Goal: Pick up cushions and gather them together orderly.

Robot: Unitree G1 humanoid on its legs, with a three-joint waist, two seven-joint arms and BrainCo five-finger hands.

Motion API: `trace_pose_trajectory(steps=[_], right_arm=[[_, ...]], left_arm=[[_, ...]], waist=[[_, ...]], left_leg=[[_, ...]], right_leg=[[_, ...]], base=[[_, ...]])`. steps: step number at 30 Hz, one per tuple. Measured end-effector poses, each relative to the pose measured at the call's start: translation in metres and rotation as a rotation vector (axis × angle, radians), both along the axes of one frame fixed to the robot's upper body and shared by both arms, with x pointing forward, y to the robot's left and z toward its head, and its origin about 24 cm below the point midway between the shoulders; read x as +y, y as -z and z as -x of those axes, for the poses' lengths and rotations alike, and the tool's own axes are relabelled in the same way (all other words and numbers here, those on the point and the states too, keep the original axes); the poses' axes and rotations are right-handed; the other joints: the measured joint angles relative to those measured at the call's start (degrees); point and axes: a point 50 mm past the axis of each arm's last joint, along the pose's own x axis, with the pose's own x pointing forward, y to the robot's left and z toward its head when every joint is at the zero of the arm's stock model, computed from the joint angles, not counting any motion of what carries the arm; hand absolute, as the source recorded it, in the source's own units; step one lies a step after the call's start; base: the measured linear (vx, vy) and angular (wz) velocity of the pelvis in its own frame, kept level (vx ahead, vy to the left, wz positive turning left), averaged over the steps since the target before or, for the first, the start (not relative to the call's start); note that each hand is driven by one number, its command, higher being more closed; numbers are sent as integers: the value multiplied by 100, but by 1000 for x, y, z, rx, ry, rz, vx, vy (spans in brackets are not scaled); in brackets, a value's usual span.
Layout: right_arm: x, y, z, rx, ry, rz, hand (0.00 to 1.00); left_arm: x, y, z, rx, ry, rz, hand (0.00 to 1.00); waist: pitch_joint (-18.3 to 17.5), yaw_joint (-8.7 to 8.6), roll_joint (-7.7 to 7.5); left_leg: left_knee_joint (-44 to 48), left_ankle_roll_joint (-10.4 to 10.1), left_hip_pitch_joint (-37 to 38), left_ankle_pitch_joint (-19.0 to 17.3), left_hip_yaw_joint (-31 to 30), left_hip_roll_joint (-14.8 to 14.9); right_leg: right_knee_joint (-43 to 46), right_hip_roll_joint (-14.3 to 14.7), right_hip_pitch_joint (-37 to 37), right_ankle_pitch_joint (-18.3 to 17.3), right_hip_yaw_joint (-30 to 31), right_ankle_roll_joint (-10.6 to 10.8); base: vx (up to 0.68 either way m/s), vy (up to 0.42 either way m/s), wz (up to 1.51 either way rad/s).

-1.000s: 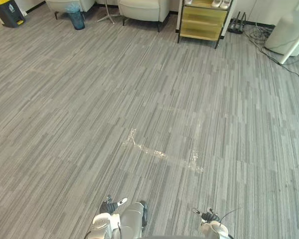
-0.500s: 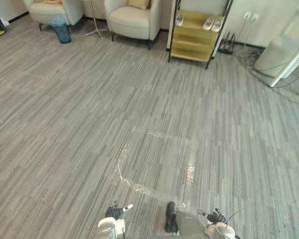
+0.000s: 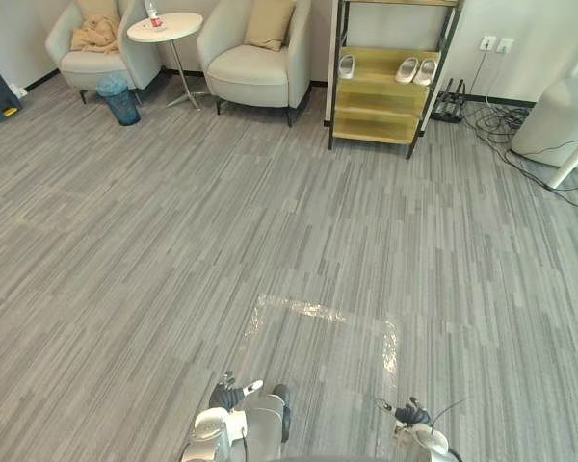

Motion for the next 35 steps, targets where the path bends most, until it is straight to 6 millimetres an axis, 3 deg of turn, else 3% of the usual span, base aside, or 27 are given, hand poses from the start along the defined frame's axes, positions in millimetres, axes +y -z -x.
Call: trace_pose_trajectory(steps=[1, 4, 6, 8, 11, 13, 14, 16, 18, 20, 21, 22, 24, 25, 26, 27, 30, 35], right_arm=[[0, 0, 2, 5, 2, 0, 0], [0, 1, 5, 15, -37, 9, 0], [-3, 0, 5, 8, -40, 15, 0], [-3, 0, 5, 6, -44, 16, 0], [-4, 0, 4, 4, -52, 22, 0], [-3, 2, 9, 21, -58, 23, 0], [-6, 3, 15, 38, -54, 29, 0], [-15, 4, 22, 59, -38, 47, 0], [-18, 2, 20, 51, -40, 57, 0], [-20, 1, 20, 46, -38, 63, 0], [-20, 1, 20, 44, -35, 63, 0], [-18, 2, 20, 45, -28, 55, 0], [-17, 2, 19, 40, -20, 48, 0], [-17, 0, 12, 25, -22, 49, 0], [-17, 0, 12, 24, -22, 49, 0], [-19, 0, 12, 26, -19, 55, 0], [-13, 4, 19, 56, -12, 29, 0], [-12, 8, 37, 101, 3, 20, 0]], left_arm=[[1, 0, 1, 3, -1, -1, 0], [3, 2, 7, 24, 7, -7, 0], [2, 4, 11, 37, 20, -7, 0], [1, 5, 12, 41, 16, -3, 0], [2, 6, 14, 51, 10, -1, 0], [7, 6, 16, 59, 9, -15, 0], [9, 8, 18, 71, 2, -16, 0], [0, 11, 25, 92, -25, 16, 0], [-4, 11, 23, 88, -34, 31, 0], [-5, 8, 17, 57, -53, 40, 0], [-4, 7, 17, 48, -62, 38, 0], [-2, 6, 15, 42, -60, 35, 0], [-2, 5, 14, 35, -47, 30, 0], [-4, 5, 13, 36, -27, 27, 0], [-4, 5, 13, 36, -22, 26, 0], [-5, 5, 12, 36, -11, 27, 0], [2, 8, 16, 64, 20, -3, 0], [5, 11, 23, 91, 16, -9, 0]], waist=[[-7, 15, -16], [-4, -20, -81], [-3, -33, -75], [-11, -46, -48], [-22, -107, -39], [-73, -140, -161], [-99, -174, -163], [-168, -165, 82], [-161, -195, 245], [-107, -187, 265], [-93, -144, 285], [-20, -124, 231], [-25, -91, 203], [-27, -77, 234], [-29, -74, 237], [-51, -64, 275], [-100, -32, 46], [-181, -39, -20]], left_leg=[[40, 51, 98, -120, 43, -14], [-134, 265, 899, -529, 189, -126], [-439, 302, 1495, -604, 192, -135], [-876, 303, 2017, -604, 183, -49], [-1132, 154, 2328, -706, 37, 228], [-1116, -23, 2343, -818, -104, 248], [-1073, -124, 2420, -963, -239, 254], [-1026, -160, 2490, -986, -342, 501], [10, -291, 2048, -1062, -471, 643], [1595, -427, 1304, -837, -443, 770], [2191, -399, 1073, -847, -381, 869], [2272, -418, 1050, -945, -285, 920], [1615, -444, 933, -1088, -275, 864], [530, -437, 888, -1027, -455, 772], [217, -438, 891, -943, -507, 738], [-265, -548, 959, -389, -667, 667], [-691, -387, 1237, -252, -442, 415], [-1322, -176, 1756, -65, -301, 122]], right_leg=[[388, -23, -96, -5, 81, 13], [3433, -293, -1245, 190, 207, 893], [4077, -450, -1644, -3, -139, 677], [3758, -463, -1936, -150, -498, 423], [2254, -156, -2318, -91, -639, 408], [820, 6, -2362, 698, -415, 292], [721, 58, -2307, 1097, -376, 172], [588, 259, -2125, 982, -440, 67], [403, 384, -1950, 844, -642, -58], [290, 487, -1670, 742, -766, -162], [202, 548, -1437, 698, -820, -219], [115, 552, -1175, 674, -817, -230], [-110, 523, -920, 683, -745, -216], [-222, 509, -852, 717, -633, -159], [-250, 507, -852, 726, -609, -142], [-284, 520, -854, 722, -528, -52], [-512, 276, -746, 778, -304, 126], [-683, -31, -534, 805, -197, 253]], base=[[490, 110, -25], [473, 69, -21], [405, -6, -5], [342, -51, 0], [269, -133, 21], [320, -232, 39], [372, -266, 30], [315, -226, 12], [248, -226, 28], [211, -165, 35], [249, -113, 10], [236, -88, -1], [213, -24, -20], [170, 54, -32], [202, 129, -33], [149, 91, -27], [171, 102, -19], [92, 80, -10]])
